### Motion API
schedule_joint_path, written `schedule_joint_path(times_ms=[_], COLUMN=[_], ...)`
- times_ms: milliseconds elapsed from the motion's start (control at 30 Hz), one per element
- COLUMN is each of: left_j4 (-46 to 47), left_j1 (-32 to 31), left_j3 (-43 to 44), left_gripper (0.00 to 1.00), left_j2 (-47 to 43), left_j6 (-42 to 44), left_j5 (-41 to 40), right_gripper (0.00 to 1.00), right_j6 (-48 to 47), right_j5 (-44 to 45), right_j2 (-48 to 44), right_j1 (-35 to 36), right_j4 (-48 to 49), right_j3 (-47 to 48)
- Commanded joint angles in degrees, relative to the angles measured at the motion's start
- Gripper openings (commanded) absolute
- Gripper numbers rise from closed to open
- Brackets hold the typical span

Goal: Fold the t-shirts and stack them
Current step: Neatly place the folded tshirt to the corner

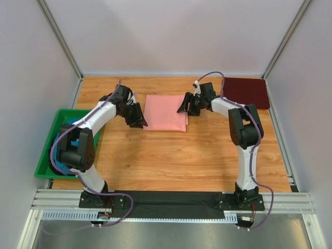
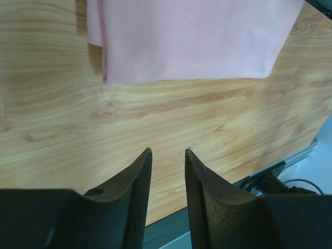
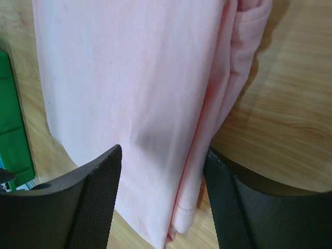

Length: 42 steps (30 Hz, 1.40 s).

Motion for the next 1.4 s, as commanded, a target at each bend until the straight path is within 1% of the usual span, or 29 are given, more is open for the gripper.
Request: schedule_joint_path(times_ms=[0,100,200,233,267,300,367,400,500,533,567,600,633,667,700,733,767,800,833,1000,1033,1167,1367], left_j4=[-2.9,-3.2,-4.2,-4.3,-4.3,-4.3,-3.7,-3.1,-2.1,-1.8,-1.6,-1.6,-1.4,-1.3,-0.7,-0.7,-0.5,-0.2,0.0,-0.1,-0.2,-0.7,-1.2], left_j1=[0.3,0.3,0.3,0.3,0.3,0.3,0.3,0.3,0.2,0.2,0.2,0.2,0.2,0.2,0.2,0.2,0.2,0.2,0.2,-0.2,-0.3,-0.8,-2.9], left_j3=[1.4,0.8,-0.2,-0.5,-0.7,-0.8,-1.0,-1.1,-2.0,-2.9,-3.2,-3.6,-4.4,-4.7,-5.1,-5.6,-5.8,-6.0,-6.0,-5.3,-5.1,-4.7,-4.5], left_gripper=[0.39,0.39,0.38,0.38,0.38,0.38,0.38,0.38,0.38,0.38,0.38,0.38,0.38,0.38,0.38,0.38,0.38,0.38,0.38,0.37,0.37,0.37,0.36], left_j2=[-4.0,-5.2,-6.5,-7.5,-8.1,-8.9,-9.6,-9.8,-10.0,-10.1,-10.0,-9.9,-9.7,-9.7,-9.5,-9.3,-9.1,-8.9,-8.7,-7.9,-7.8,-7.5,-6.3], left_j6=[1.8,1.5,1.4,1.2,1.0,0.5,-0.1,-0.8,-1.3,-1.3,-1.2,-1.2,-1.1,-1.1,-1.2,-1.2,-1.4,-1.5,-1.8,-1.9,-1.8,-2.5,-3.5], left_j5=[-3.0,-4.1,-5.4,-6.1,-6.4,-6.9,-7.4,-7.4,-7.1,-7.2,-7.4,-7.6,-7.8,-7.6,-7.3,-6.7,-6.5,-6.1,-5.9,-5.4,-5.5,-5.5,-5.6], right_gripper=[0.65,0.61,0.51,0.43,0.38,0.29,0.2,0.11,0.0,0.0,0.0,0.0,0.0,0.0,0.0,0.0,0.0,0.0,0.0,0.0,0.0,0.0,0.0], right_j6=[0.9,2.5,2.6,2.4,2.1,1.3,0.1,-1.6,-4.4,-6.9,-8.5,-10.0,-13.6,-15.1,-16.4,-17.8,-19.9,-20.5,-21.0,-22.1,-22.9,-27.3,-31.5], right_j5=[5.7,5.5,5.5,5.2,4.8,3.9,2.8,2.8,4.0,4.5,5.6,6.5,7.6,11.0,13.3,15.2,18.1,19.7,21.7,27.2,28.2,37.2,41.4], right_j2=[3.5,4.1,4.6,4.5,4.3,3.4,2.2,1.3,-1.1,-0.7,-0.1,0.7,3.1,4.4,6.0,7.3,9.1,9.6,10.0,13.9,13.9,12.3,9.3], right_j1=[0.5,0.5,0.5,0.6,0.5,0.4,0.4,0.5,-0.1,-0.4,-1.1,-1.4,-1.6,-1.9,-2.0,-2.1,-2.7,-3.0,-4.2,-8.1,-8.7,-10.9,-14.7], right_j4=[-0.2,2.8,3.8,3.8,3.6,3.5,3.0,2.4,-4.0,-10.7,-14.3,-18.1,-25.8,-29.8,-33.8,-40.4,-42.8,-44.3,-46.9,-53.7,-53.6,-52.1,-49.6], right_j3=[-3.0,-3.4,-2.7,-1.9,-1.5,-1.2,-0.3,0.3,4.7,6.8,12.1,14.7,18.0,20.9,27.5,30.4,32.7,36.4,38.0,51.5,52.1,53.0,53.9])
